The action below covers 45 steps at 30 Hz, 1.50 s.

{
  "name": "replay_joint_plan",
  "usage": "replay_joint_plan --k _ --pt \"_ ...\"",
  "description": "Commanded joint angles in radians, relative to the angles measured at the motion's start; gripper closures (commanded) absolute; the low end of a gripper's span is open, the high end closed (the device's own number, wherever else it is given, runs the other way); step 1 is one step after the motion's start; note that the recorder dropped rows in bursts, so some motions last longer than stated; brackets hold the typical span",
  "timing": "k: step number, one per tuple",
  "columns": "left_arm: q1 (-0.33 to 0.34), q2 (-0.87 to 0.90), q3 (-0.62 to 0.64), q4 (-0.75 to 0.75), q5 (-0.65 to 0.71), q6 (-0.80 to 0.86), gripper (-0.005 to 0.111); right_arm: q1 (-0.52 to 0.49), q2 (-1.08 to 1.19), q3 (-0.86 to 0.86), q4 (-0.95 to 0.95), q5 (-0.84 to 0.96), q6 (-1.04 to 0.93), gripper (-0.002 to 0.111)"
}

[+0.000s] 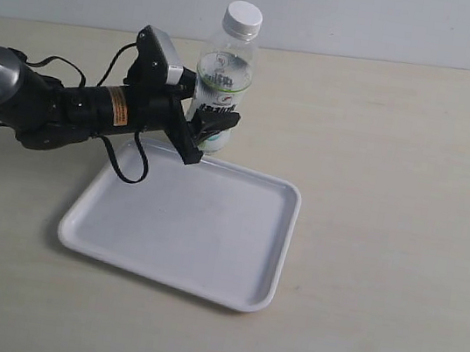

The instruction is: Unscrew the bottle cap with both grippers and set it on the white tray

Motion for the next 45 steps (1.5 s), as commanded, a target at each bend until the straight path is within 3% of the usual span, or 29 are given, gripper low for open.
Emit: replay_joint_plan --k 1,6,12,20,24,27,29,33,38,45 --pt "-0.004 -0.007 0.009 0.013 -0.007 0.005 0.107 -0.003 -0.005 0.004 0.0 0.065 0.047 0.023" --pt "-0.004 -0.007 0.009 0.013 -0.007 0.005 0.107 -0.003 -0.005 0.004 0.0 0.083 0.06 0.023" --pt "-0.004 -0.007 0.009 0.014 -0.007 0.005 0.107 -0.003 -0.005 0.004 -0.037 0.05 0.231 0.023" --pt "-0.004 -0.007 0.009 0.014 -0.007 0.005 0.107 -0.003 -0.005 -0.021 -0.052 0.063 0.259 0.024" --pt "-0.004 -0.007 0.009 0.017 -0.003 0.005 0.107 -0.003 0.067 -0.16 -0.052 0.065 0.196 0.034" --pt "-0.004 -0.007 0.009 0.038 0.002 0.005 0.107 -0.003 0.211 -0.295 -0.058 0.095 0.109 0.048" --pt "-0.004 -0.007 0.009 0.046 0.002 0.005 0.107 -0.003 0.339 -0.402 -0.09 0.135 0.079 0.05" --pt "-0.004 -0.007 0.009 0.049 0.002 0.014 0.107 -0.003 0.606 -0.638 -0.214 0.325 0.102 0.046" --pt "-0.004 -0.009 0.009 0.092 0.002 0.043 0.107 -0.003 0.915 -0.973 -0.186 0.778 -0.008 0.045" --pt "-0.004 -0.016 0.009 0.094 0.004 0.057 0.107 -0.003 1.249 -1.38 0.271 1.267 -0.484 0.045"
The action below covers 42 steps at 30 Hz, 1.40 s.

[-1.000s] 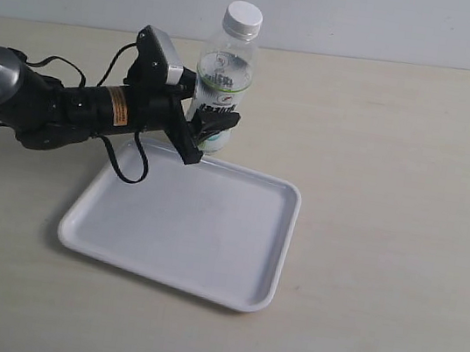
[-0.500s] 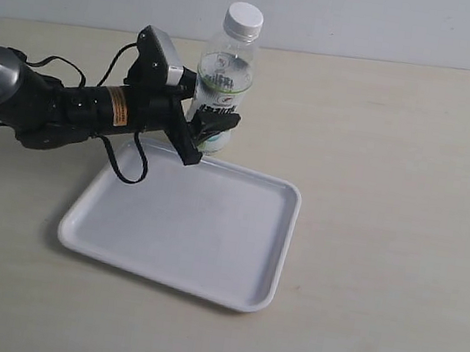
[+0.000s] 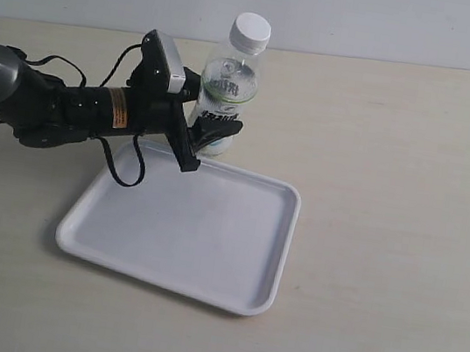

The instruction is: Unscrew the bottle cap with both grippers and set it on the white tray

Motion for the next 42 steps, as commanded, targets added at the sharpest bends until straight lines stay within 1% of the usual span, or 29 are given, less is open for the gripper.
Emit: replay_joint_plan --k 1,3,7,9,12,15,21,25,28,36,40,42 --pt "-0.004 -0.01 0.009 0.02 0.021 0.012 0.107 -0.003 0.186 -0.226 0.287 0.309 -0.282 0.045" --pt "-0.004 -0.01 0.009 0.02 0.023 0.014 0.107 -0.003 0.261 -0.315 0.346 0.431 -0.342 0.045" --pt "-0.004 -0.01 0.009 0.022 0.023 0.019 0.107 -0.003 0.385 -0.474 0.355 0.6 -0.355 0.045" --pt "-0.004 -0.01 0.009 0.022 0.023 0.036 0.107 -0.001 0.433 -0.522 0.373 0.605 -0.352 0.045" --pt "-0.004 -0.01 0.009 0.022 0.023 0.04 0.107 0.036 0.477 -0.569 0.375 0.605 -0.336 0.045" --pt "-0.004 -0.01 0.009 0.022 0.028 0.043 0.107 0.113 0.503 -0.595 0.355 0.605 -0.331 0.045" --pt "-0.004 -0.01 0.009 0.024 0.03 0.084 0.107 0.287 0.568 -0.621 0.161 0.605 -0.264 0.044" --pt "-0.004 -0.01 0.009 0.022 0.03 0.084 0.107 0.379 0.615 -0.621 0.084 0.605 -0.232 0.037" --pt "-0.004 -0.01 0.009 0.024 0.03 0.084 0.107 0.435 0.652 -0.621 0.054 0.605 -0.211 0.036" --pt "-0.004 -0.01 0.009 0.024 0.03 0.087 0.107 0.52 0.754 -0.621 0.043 0.605 -0.214 0.036" --pt "-0.004 -0.01 0.009 0.024 0.03 0.087 0.107 0.52 0.79 -0.621 0.04 0.605 -0.214 0.036" --pt "-0.004 -0.01 0.009 0.024 0.03 0.087 0.107 0.52 0.791 -0.621 0.04 0.561 -0.214 0.036"
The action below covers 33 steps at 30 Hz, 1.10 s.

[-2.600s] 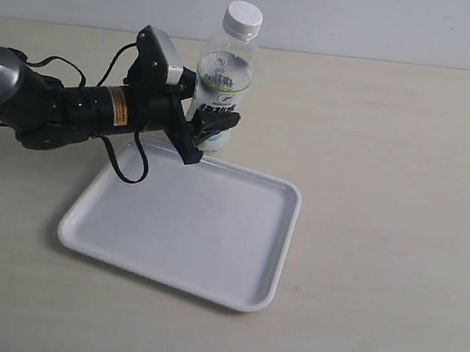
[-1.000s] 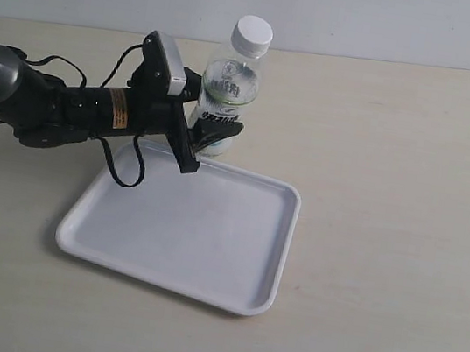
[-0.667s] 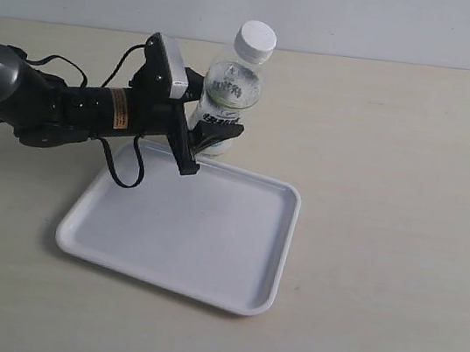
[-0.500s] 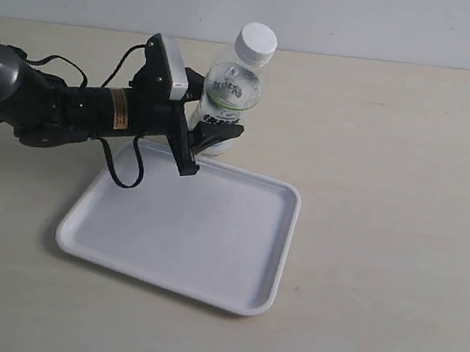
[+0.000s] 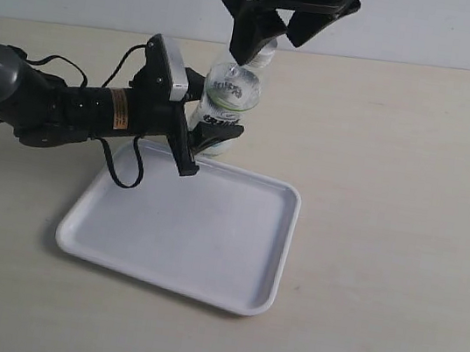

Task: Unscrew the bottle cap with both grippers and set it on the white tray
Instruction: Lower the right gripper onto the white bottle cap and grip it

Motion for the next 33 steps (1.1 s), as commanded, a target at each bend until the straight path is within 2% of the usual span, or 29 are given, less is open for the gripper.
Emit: replay_joint_plan --k 1,9,22,31,33 --pt "-0.004 -0.006 0.009 0.003 0.029 0.005 0.107 0.002 0.002 -0.006 -0.008 -0.067 0.001 0.036" --pt "-0.004 -0.006 0.009 0.003 0.027 0.005 0.107 0.002 0.028 -0.006 -0.011 -0.139 0.001 0.039" --pt "-0.004 -0.006 0.009 0.001 0.025 0.005 0.107 0.002 0.04 -0.006 -0.063 -0.128 0.001 0.044" --pt "-0.004 -0.006 0.009 0.001 0.025 0.005 0.107 0.002 0.042 -0.006 -0.052 -0.104 0.001 0.051" --pt "-0.004 -0.006 0.009 0.001 0.025 0.005 0.107 0.002 0.049 -0.006 -0.041 -0.09 0.001 0.056"
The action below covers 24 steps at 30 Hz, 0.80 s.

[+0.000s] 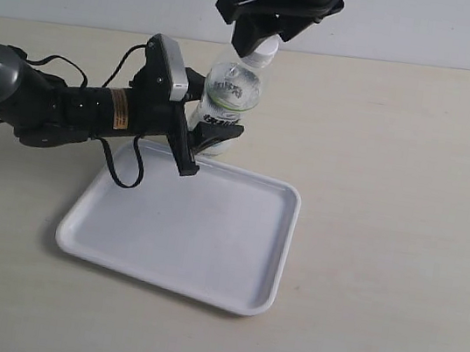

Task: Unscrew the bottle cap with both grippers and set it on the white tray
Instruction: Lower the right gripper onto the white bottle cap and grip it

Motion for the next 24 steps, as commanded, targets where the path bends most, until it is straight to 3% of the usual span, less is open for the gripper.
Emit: replay_joint_plan --k 1,10,16,24 --pt "-0.004 -0.006 0.009 -0.001 0.025 0.003 0.107 0.001 0.014 -0.006 0.017 0.027 0.0 0.06" --pt "-0.004 -0.006 0.009 -0.001 0.023 0.003 0.107 0.001 0.028 -0.006 0.018 0.016 0.0 0.108" --pt "-0.004 -0.006 0.009 -0.001 0.025 -0.018 0.107 0.001 0.028 -0.006 -0.011 0.016 -0.032 0.108" --pt "-0.004 -0.006 0.009 -0.001 0.025 -0.03 0.107 0.001 0.028 -0.006 -0.016 0.016 -0.274 0.108"
